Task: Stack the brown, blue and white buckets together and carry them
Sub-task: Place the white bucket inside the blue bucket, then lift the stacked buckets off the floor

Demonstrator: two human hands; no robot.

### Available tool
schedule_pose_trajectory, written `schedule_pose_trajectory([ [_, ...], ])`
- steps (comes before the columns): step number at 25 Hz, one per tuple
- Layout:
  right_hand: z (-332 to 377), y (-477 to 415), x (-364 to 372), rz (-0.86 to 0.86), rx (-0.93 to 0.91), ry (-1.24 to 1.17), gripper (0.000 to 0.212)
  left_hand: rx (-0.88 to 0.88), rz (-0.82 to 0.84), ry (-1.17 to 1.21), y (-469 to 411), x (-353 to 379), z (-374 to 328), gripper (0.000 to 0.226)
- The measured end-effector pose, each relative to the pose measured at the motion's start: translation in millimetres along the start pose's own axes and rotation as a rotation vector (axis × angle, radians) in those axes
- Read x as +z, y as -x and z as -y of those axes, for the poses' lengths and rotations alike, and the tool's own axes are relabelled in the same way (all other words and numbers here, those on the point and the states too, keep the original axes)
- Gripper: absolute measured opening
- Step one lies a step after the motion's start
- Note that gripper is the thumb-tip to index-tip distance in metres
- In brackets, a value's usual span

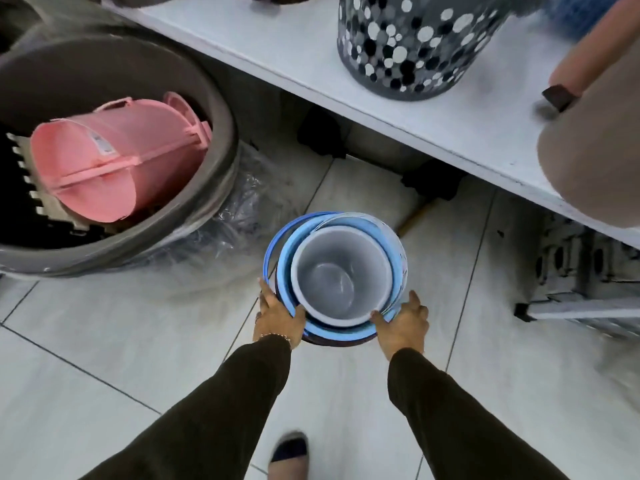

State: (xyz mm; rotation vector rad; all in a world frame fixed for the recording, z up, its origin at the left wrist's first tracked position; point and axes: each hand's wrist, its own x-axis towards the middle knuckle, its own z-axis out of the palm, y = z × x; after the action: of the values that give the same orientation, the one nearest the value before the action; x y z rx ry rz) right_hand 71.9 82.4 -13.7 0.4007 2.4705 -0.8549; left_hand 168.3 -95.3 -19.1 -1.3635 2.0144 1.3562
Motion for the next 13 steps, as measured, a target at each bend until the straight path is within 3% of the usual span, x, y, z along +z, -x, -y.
schedule_pose_trajectory([
  [4, -21.3, -21.3, 12.2, 0.102, 0.087, 0.027, 0.103, -0.051, 0.087, 0.236, -31.7, 3.4, 13.1, 0.108],
  [8, -30.0, -33.2, 19.0, 0.175, 0.155, -0.097, 0.121, -0.114, -0.037, 0.185, -52.8, 2.5, 12.9, 0.052],
  [11, -33.6, -27.1, 13.0, 0.196, 0.217, -0.245, 0.123, -0.087, -0.048, 0.17, -47.2, -3.4, 10.0, 0.045],
  [13, -39.0, -11.7, 4.7, 0.174, 0.235, -0.311, 0.113, -0.071, -0.053, 0.172, -35.3, -10.8, 8.8, 0.037],
])
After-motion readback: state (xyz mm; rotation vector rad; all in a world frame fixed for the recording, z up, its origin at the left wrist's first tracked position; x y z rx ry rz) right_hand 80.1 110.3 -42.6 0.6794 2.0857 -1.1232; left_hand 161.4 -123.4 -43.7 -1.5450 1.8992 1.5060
